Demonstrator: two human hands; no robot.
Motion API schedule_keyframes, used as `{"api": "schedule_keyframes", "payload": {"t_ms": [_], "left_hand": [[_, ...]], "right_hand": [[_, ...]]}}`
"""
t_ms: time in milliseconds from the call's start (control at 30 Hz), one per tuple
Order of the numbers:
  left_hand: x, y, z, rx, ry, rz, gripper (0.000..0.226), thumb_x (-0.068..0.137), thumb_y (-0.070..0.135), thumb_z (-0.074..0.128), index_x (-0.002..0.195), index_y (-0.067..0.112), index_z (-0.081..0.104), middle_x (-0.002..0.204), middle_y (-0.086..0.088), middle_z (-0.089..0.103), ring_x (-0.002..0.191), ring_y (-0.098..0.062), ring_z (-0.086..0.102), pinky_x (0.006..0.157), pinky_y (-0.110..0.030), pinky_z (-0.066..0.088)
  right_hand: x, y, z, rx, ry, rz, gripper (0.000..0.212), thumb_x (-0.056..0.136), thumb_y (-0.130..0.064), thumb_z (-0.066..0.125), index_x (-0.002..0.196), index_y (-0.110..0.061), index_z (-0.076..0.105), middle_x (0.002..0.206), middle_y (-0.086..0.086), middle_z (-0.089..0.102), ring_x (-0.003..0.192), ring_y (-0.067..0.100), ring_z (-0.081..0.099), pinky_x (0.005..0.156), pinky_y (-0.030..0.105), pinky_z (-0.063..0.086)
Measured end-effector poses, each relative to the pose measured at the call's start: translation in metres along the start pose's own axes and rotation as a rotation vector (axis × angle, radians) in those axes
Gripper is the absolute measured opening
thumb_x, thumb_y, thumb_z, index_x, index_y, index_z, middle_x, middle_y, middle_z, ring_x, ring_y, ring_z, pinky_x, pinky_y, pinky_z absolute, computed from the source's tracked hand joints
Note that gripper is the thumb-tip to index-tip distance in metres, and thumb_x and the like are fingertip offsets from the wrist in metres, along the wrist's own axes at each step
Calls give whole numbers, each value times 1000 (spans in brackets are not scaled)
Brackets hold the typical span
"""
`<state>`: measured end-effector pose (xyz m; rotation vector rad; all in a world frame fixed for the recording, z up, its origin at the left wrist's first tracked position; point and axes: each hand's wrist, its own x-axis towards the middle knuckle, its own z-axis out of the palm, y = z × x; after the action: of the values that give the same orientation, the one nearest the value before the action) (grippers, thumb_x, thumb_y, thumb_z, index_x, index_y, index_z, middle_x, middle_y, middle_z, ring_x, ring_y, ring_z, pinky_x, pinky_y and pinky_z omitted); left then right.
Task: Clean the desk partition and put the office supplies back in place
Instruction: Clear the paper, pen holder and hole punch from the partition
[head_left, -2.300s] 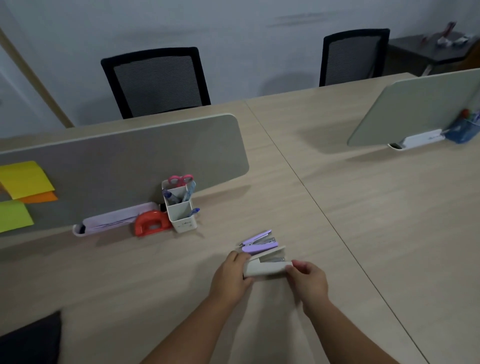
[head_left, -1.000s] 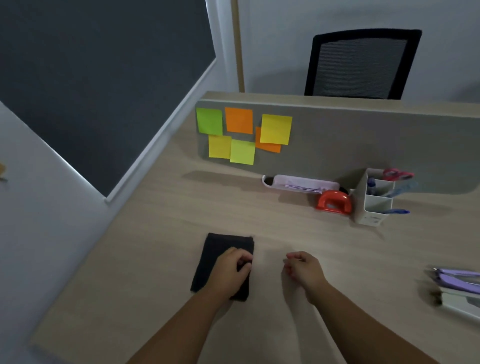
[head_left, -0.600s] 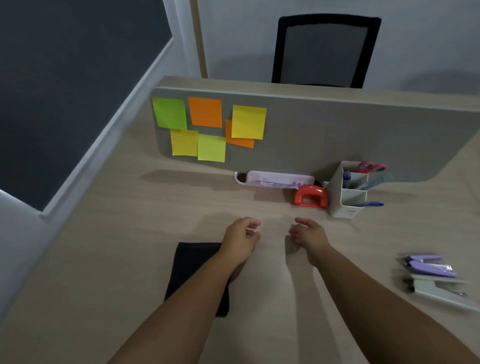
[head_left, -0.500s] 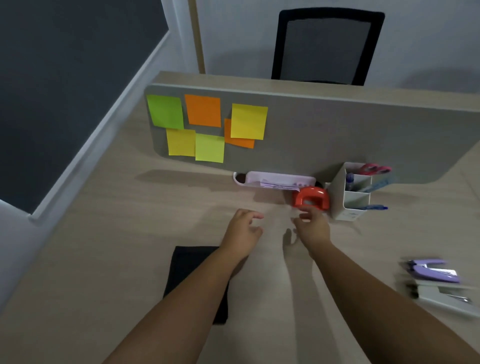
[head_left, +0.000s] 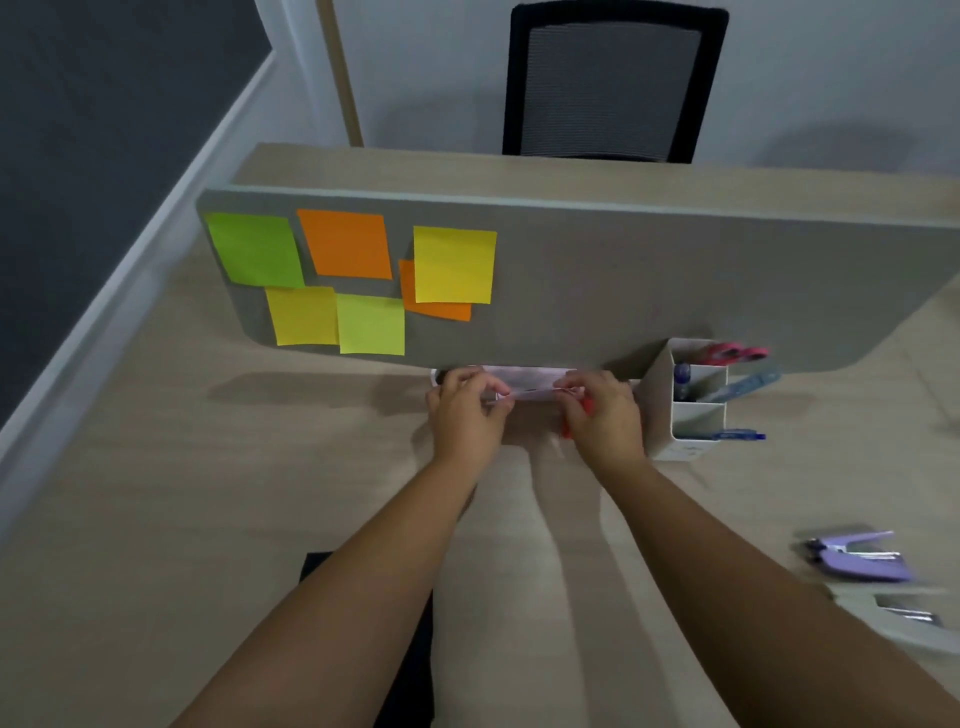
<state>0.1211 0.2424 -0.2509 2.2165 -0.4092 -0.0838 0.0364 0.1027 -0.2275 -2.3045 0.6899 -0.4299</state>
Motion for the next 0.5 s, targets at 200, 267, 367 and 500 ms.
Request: {"api": "schedule_keyframes", "payload": {"t_ms": [200, 267, 367, 500], "left_hand": [[-67, 33, -15, -386, -258, -82, 15, 80, 17, 74, 74, 27, 64, 71, 9, 64, 62, 0, 55, 62, -13, 45], [-100, 39, -3, -427, -344, -132, 16, 79, 13, 75, 75, 25, 66, 68, 6, 61, 58, -2, 50, 58, -11, 42], [-149, 50, 28, -433, -449, -216, 10, 79, 11, 75, 77, 18, 69, 67, 3, 60, 60, -8, 51, 64, -26, 50], [-206, 75, 87, -355, -560, -256, 15, 78, 15, 76, 74, 24, 64, 67, 4, 59, 60, -14, 55, 69, -41, 57]], "right_hand": [[-73, 22, -45, 490, 48, 281, 2, 88, -28, 64, 87, -27, 65, 84, -15, 69, 79, 0, 65, 67, 21, 54], [-104, 45, -59, 611, 96, 402, 4, 87, -24, 67, 88, -20, 68, 80, -11, 72, 71, 1, 65, 59, 20, 53], [-152, 86, -84, 637, 133, 553, 2, 84, -17, 70, 86, -16, 71, 81, -3, 73, 68, 6, 64, 57, 20, 51], [-197, 144, -129, 484, 181, 627, 11, 84, -15, 69, 79, -25, 70, 80, -9, 72, 69, 0, 64, 62, 21, 48]]}}
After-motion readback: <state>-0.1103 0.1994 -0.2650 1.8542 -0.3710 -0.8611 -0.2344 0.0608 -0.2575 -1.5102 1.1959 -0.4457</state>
